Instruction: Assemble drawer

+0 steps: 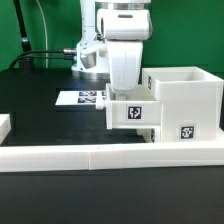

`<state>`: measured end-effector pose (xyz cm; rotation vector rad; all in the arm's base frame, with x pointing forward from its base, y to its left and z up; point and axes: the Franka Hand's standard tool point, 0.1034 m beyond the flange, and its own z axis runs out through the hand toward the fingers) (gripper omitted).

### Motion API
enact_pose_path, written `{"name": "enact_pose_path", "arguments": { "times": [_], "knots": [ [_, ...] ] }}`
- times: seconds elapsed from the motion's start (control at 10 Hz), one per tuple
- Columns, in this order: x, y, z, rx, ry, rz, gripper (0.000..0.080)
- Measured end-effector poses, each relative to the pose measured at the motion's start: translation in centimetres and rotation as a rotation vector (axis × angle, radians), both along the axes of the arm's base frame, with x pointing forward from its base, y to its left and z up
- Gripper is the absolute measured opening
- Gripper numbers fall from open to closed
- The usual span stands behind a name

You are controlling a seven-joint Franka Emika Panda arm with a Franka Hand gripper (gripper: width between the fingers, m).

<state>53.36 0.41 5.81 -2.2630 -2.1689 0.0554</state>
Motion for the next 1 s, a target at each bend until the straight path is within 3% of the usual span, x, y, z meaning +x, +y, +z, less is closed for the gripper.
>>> {"name": "enact_pose_path", "arguments": {
  "times": [0.5, 1.0],
  "knots": [
    [0.07, -0.58, -0.02, -0.002, -0.004, 0.000, 0.0042],
    [0.04, -0.09, -0.02, -0.002, -0.001, 0.040, 0.0042]
  ]
}}
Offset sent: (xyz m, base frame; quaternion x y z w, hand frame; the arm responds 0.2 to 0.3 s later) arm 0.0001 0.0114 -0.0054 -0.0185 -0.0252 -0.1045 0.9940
